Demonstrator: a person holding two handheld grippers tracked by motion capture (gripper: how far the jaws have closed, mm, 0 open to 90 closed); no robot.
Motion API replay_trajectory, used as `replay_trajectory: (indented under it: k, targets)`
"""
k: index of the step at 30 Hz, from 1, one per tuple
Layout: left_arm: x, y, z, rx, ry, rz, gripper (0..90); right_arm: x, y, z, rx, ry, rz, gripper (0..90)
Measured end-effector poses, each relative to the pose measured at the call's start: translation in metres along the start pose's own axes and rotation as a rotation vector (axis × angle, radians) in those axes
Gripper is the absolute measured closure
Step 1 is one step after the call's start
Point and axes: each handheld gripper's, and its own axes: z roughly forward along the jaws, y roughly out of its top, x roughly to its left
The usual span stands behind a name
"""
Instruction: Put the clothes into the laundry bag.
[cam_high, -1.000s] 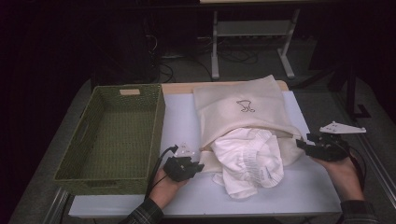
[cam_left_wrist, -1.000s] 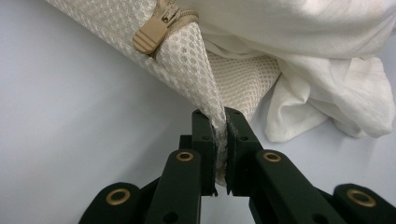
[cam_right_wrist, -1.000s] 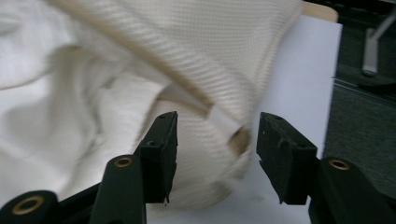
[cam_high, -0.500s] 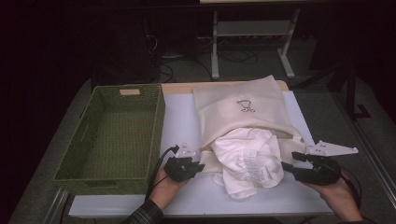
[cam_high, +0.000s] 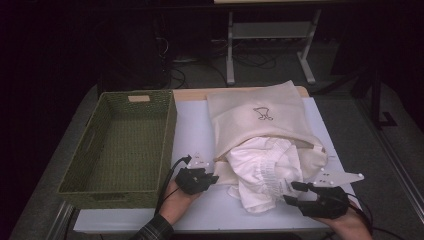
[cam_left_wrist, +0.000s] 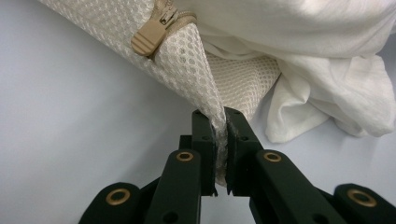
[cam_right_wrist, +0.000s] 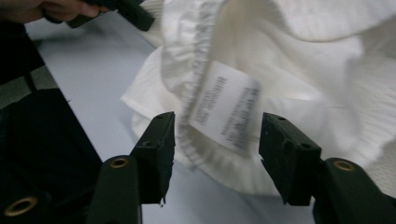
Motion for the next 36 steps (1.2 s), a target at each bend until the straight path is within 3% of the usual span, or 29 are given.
replay_trajectory:
  k: [8, 15, 27, 36]
  targets:
    - [0.000, -0.002, 0.001, 0.005, -0.005, -0.001, 83.6, 0.007, 0.000, 0.032, 0.094, 0.007, -0.043, 60.6]
    - [-0.001, -0.002, 0.002, 0.009, -0.003, 0.003, 83.6, 0.002, 0.002, 0.047, 0.126, 0.008, -0.051, 81.4]
    - [-0.001, -0.003, 0.002, 0.012, -0.002, 0.005, 83.6, -0.025, 0.019, 0.043, 0.027, -0.100, -0.020, 85.4]
    - [-0.002, -0.003, 0.002, 0.015, 0.002, 0.007, 83.8, -0.045, 0.029, 0.048, 0.005, -0.153, -0.006, 85.3]
